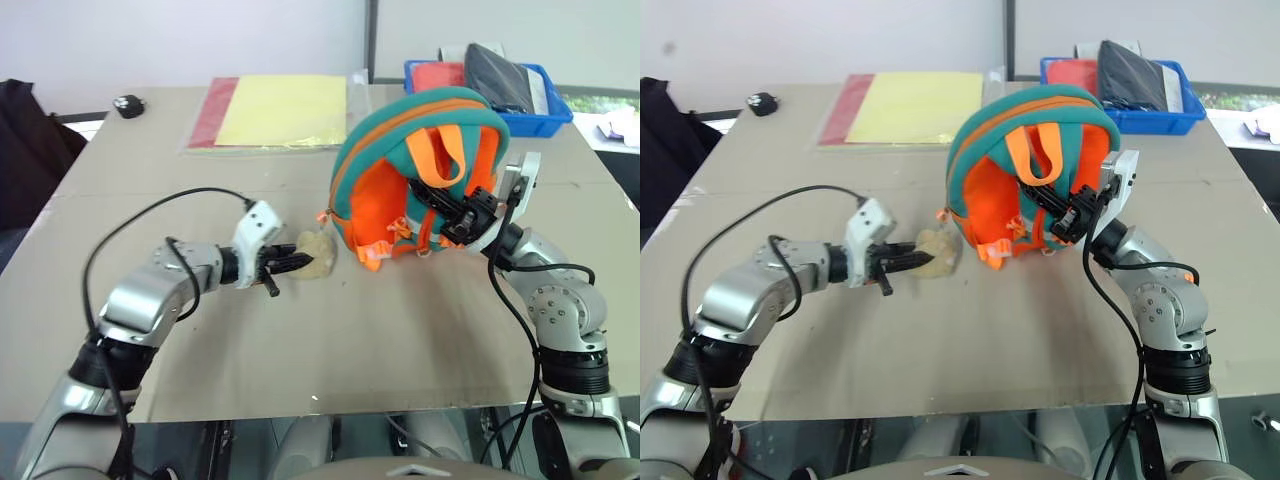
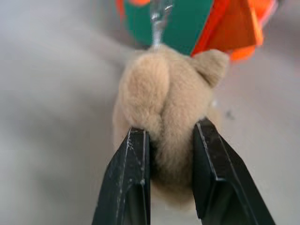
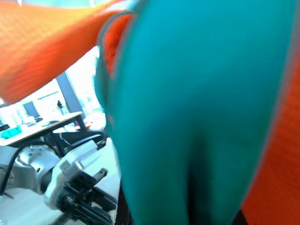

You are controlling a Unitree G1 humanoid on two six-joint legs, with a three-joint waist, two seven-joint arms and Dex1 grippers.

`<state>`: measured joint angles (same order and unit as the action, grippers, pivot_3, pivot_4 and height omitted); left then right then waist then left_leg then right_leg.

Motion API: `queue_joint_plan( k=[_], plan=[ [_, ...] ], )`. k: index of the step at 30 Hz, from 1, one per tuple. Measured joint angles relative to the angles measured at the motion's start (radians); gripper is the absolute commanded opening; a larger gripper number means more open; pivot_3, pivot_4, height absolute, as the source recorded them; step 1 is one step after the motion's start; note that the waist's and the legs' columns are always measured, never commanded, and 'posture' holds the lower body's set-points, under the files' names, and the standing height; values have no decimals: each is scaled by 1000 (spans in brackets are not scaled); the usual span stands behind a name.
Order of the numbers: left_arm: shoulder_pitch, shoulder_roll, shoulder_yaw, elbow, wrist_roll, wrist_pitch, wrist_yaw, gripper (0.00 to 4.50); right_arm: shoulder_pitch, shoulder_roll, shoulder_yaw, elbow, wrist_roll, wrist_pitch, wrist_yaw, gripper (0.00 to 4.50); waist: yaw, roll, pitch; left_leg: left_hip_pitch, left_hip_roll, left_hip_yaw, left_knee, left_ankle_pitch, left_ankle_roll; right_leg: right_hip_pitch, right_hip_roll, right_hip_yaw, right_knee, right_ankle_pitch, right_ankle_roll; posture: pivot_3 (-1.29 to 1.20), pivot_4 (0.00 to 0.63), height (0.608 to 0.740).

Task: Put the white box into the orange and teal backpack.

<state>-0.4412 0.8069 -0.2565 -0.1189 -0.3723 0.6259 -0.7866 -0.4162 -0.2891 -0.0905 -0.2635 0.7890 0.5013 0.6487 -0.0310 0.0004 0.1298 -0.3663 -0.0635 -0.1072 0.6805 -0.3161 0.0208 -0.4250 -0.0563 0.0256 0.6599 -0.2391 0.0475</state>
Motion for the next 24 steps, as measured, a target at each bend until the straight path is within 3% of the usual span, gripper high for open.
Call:
queue_joint_plan(
  k=[3,5,7,8,9,11,14,15,20,22,24],
  plan=[
    [-8,-59,-8,34,56,-40,10,522,0,-3,0,1,0,0,-1,0,8,6,-4,18,0,2,-8,-3,5,16,0,2,-3,-1,0,0,150,740],
    [1,-105,44,54,43,-46,11,522,0,-4,-1,1,0,1,-2,0,12,6,-4,20,0,3,-9,-3,5,17,1,1,-3,-1,1,0,150,740],
    [17,-145,104,72,6,-63,9,1517,0,-5,-2,1,0,1,-2,0,12,3,-2,17,1,4,-9,-1,1,13,1,1,-2,-1,1,0,150,740],
    [25,-159,132,72,-14,-65,7,1595,0,-5,-1,1,1,1,-1,0,11,2,-1,16,1,4,-9,0,1,11,1,1,-2,-1,1,0,150,740],
    [41,-169,173,62,-49,-61,0,1956,0,-5,-1,2,1,1,0,0,9,0,0,14,2,4,-9,0,1,9,1,2,-2,-1,1,0,150,740],
    [73,-161,256,24,-104,-54,-19,2768,0,-10,-4,2,1,1,2,0,-4,-2,1,2,3,2,-6,0,1,-2,1,3,-1,0,0,0,150,740],
    [119,-132,337,-28,-143,-42,-24,4248,5,-14,-4,2,2,1,9,0,-12,-2,1,1,3,3,-6,0,1,-4,1,3,0,0,0,0,150,740],
    [141,-121,363,-47,-166,-27,-33,4385,8,-19,-4,2,4,2,11,0,-13,-2,1,1,3,3,-6,0,1,-4,1,4,0,0,0,0,150,740],
    [387,-12,539,-192,-368,83,-192,4500,20,-84,2,14,-24,24,35,1886,-9,-2,1,1,3,4,-7,0,1,-4,2,5,0,0,0,0,150,740],
    [480,18,565,-222,-366,75,-227,4500,46,-103,12,11,-42,16,62,3122,-2,-2,1,2,3,4,-7,0,1,-2,1,4,-1,-1,0,0,150,740],
    [539,23,568,-233,-353,47,-243,4500,94,-149,40,-3,-85,-11,108,4062,3,-2,2,2,3,4,-7,-1,1,-2,1,4,-3,-1,0,0,150,740]
  ],
)
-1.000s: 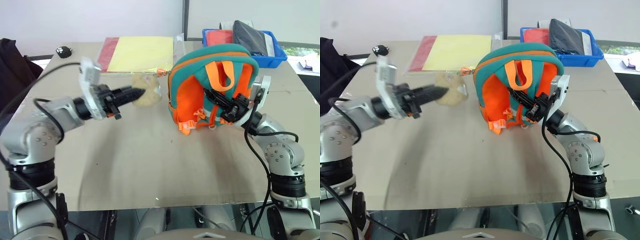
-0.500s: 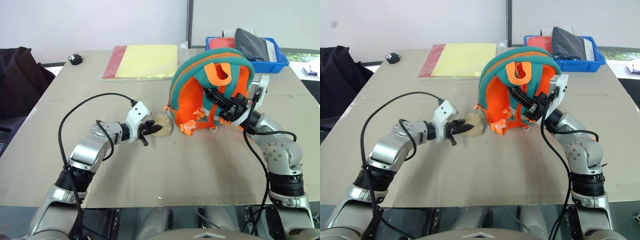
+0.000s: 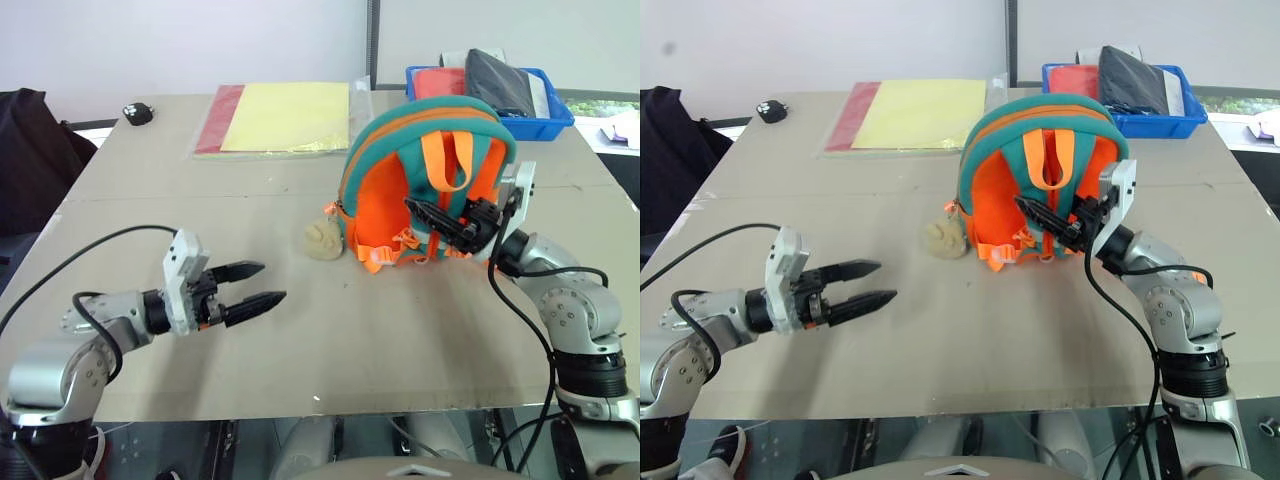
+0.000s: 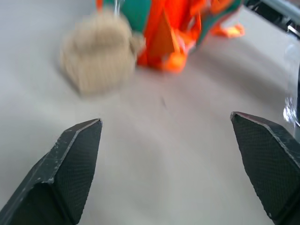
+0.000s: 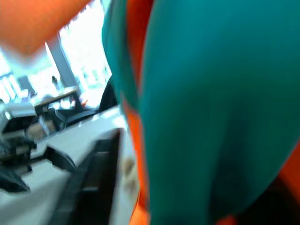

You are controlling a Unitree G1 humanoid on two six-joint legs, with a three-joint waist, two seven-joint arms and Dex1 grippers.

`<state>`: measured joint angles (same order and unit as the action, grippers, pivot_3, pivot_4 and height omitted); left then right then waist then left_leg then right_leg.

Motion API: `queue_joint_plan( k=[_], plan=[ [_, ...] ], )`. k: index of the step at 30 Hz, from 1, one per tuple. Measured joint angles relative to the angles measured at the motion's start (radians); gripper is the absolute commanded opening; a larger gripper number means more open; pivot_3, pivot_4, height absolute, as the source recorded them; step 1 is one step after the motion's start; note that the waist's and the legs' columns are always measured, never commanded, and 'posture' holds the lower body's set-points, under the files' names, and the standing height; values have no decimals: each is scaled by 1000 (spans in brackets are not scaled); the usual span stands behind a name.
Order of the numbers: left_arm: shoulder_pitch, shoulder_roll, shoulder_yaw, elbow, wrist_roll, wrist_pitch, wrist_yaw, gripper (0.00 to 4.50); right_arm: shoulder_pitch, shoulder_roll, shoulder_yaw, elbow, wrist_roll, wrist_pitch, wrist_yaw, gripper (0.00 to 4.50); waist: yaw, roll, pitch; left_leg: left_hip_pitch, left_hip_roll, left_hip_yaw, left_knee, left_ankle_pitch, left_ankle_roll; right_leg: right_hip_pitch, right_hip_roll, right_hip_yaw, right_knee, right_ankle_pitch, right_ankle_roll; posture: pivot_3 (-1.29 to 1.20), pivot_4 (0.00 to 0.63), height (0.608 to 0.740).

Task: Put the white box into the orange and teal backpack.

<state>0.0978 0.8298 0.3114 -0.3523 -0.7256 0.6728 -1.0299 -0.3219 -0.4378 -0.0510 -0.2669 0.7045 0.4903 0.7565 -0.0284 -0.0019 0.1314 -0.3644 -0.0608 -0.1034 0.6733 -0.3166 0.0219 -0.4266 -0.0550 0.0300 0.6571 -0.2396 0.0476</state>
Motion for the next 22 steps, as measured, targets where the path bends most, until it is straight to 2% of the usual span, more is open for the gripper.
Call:
queue_joint_plan(
  k=[1,4,8,14,17,22],
  plan=[
    [17,0,0,-6,3,-6,-2,4500,20,-21,10,-5,-20,-13,20,4469,1,0,0,0,0,0,0,0,0,0,0,0,0,0,0,0,150,740],
    [77,-12,-1,-46,35,-54,3,4500,99,-72,25,-50,-69,-64,68,4469,6,-1,1,0,0,0,-1,0,0,0,0,0,-1,0,0,0,150,740],
    [109,-128,-54,-113,126,-157,105,4500,284,-102,-19,-96,-121,-176,92,4469,23,-1,1,1,0,0,-2,0,0,3,-1,-1,-4,0,0,0,150,740],
    [180,-239,-173,-135,322,-291,263,4500,597,-108,-165,-59,-172,-318,113,4469,30,-2,1,3,1,1,-3,-1,1,4,0,1,-5,0,0,0,150,740],
    [230,-263,-204,-127,405,-345,318,4500,655,-103,-167,29,-237,-420,125,4469,19,-2,1,7,2,2,-4,-2,2,7,1,2,-5,0,0,0,150,740],
    [264,-308,-232,-130,426,-370,352,4500,668,-87,-167,145,-286,-538,135,4469,18,-1,1,9,2,2,-4,-2,3,10,1,1,-6,0,0,0,150,740]
  ],
)
